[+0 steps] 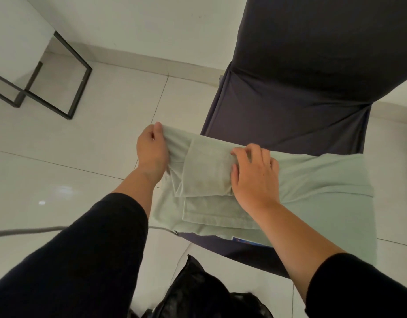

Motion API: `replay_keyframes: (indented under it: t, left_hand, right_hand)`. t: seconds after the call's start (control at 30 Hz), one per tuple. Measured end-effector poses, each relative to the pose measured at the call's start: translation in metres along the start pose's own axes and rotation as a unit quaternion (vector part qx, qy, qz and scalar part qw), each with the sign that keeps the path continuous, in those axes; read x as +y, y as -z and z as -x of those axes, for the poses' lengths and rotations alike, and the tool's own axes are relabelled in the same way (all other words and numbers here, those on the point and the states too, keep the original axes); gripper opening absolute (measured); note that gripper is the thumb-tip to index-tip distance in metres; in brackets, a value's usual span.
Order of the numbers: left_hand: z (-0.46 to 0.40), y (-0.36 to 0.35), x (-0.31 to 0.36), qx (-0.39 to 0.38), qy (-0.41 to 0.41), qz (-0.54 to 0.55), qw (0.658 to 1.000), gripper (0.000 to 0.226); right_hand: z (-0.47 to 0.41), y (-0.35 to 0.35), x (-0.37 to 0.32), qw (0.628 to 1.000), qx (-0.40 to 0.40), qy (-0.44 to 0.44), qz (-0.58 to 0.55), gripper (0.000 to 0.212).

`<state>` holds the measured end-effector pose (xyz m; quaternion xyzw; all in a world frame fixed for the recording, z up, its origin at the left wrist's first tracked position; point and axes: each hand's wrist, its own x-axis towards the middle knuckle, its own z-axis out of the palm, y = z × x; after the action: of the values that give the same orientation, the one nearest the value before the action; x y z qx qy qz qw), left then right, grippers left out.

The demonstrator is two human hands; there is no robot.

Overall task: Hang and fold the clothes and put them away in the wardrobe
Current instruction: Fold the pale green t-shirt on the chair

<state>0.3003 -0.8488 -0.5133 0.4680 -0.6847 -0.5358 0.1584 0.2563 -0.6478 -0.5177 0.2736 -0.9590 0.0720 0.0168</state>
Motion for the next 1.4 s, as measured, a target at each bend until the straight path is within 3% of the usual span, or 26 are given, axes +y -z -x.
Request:
replay_keyframes:
  t: [0.1,0.27,0.33,0.47,0.6,0.7,0.87,0.93,1.03,1.2,1.3,1.4]
  left_hand:
    - [-0.006,-0.001,-0.002,-0.004,-0.036,-0.014,0.999,0.024]
    - [-0.009,0.008,-0.012,-0.038,0.052,0.037,0.997,0.04]
    - [-0.011,0.015,-0.014,-0.042,0.036,0.022,0.998,0.037]
    - [-0.015,0.019,-0.01,-0.056,0.036,0.002,0.998,0.039]
    - [-0.016,0.017,-0.006,-0.038,0.077,0.02,0.996,0.042]
    - [-0.011,0.018,-0.006,-0.016,0.065,0.011,0.998,0.037]
    - [0.01,0.009,-0.008,-0.003,0.023,-0.119,0.993,0.041]
    - [0.027,-0.003,-0.005,0.011,-0.037,-0.229,0.973,0.043]
    - [0.062,-0.03,0.004,-0.001,-0.175,-0.29,0.941,0.035]
    - [0.116,-0.088,0.002,-0.159,-0.435,-0.338,0.819,0.014]
    - [0.141,-0.123,-0.002,-0.206,-0.501,-0.369,0.756,0.014]
    - [0.156,-0.151,-0.002,-0.201,-0.509,-0.407,0.732,0.021]
  right_hand:
    - [0.007,-0.001,-0.004,0.996,0.049,0.08,-0.007,0.028]
    - [0.012,-0.007,-0.017,0.975,-0.039,0.219,0.006,0.051]
    - [0.006,-0.009,-0.025,0.97,-0.054,0.235,-0.016,0.047]
    - [-0.002,-0.001,-0.037,0.958,-0.042,0.216,-0.183,0.041]
    - [0.017,-0.002,-0.036,0.946,-0.12,0.266,-0.143,0.047]
    - [0.023,-0.004,-0.033,0.954,-0.143,0.228,-0.129,0.053]
    - [0.03,0.002,-0.009,0.985,0.021,0.078,-0.154,0.04]
    - [0.036,0.005,0.013,0.987,0.057,0.015,-0.148,0.045]
    - [0.05,0.01,0.053,0.989,0.084,-0.086,-0.083,0.052]
    - [0.068,0.015,0.127,0.979,0.075,-0.191,-0.002,0.044]
    - [0.068,0.023,0.161,0.979,0.035,-0.198,0.042,0.041]
    - [0.063,0.031,0.185,0.977,-0.02,-0.19,0.095,0.034]
